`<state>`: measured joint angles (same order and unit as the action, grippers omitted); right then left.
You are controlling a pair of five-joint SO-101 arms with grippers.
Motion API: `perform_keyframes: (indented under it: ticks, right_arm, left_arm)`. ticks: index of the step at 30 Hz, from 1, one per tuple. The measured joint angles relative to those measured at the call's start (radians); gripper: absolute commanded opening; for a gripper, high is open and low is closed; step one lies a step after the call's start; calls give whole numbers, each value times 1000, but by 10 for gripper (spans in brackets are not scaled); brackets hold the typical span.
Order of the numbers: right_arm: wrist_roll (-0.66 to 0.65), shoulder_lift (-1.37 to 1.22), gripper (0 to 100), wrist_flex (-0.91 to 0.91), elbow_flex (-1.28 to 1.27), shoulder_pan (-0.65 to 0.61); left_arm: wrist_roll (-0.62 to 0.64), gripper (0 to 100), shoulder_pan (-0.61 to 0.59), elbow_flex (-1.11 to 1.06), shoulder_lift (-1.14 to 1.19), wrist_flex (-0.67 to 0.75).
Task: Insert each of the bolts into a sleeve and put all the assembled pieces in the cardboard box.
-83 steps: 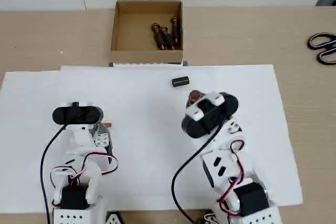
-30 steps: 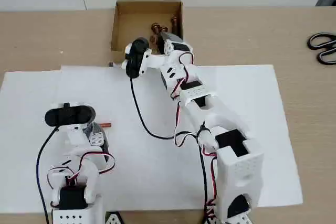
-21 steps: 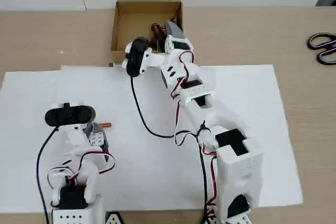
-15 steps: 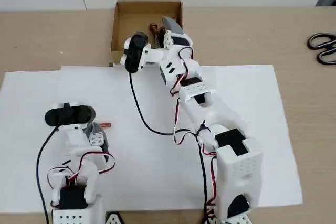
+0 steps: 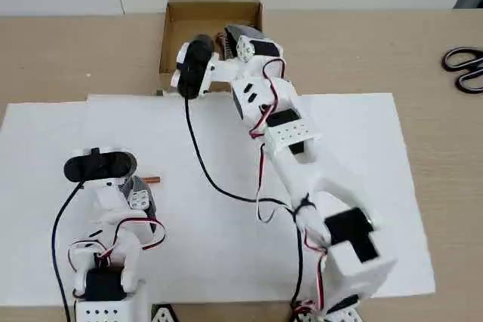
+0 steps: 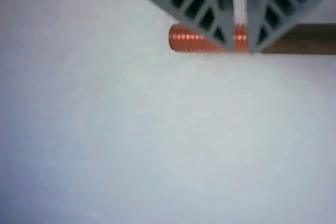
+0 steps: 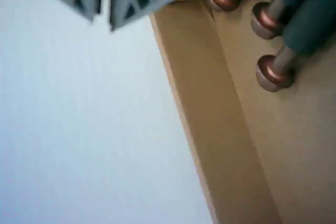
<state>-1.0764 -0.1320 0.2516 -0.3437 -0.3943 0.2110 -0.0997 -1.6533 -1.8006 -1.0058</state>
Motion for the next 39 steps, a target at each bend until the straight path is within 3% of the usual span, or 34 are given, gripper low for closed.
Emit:
perform_keyframes:
  ticks: [5, 24, 32, 39]
  right_arm:
    - [60, 183, 2, -230, -87, 0]
    - [830, 496, 3, -1114, -92, 31]
    - [1138, 502, 3, -1320, -92, 34]
    - [1194, 502, 4, -1350, -75, 34]
  left_arm:
    - [0, 6, 0, 0, 0, 0]
    - [0, 6, 0, 0, 0, 0]
    - [0, 6, 0, 0, 0, 0]
    - [0, 6, 0, 0, 0, 0]
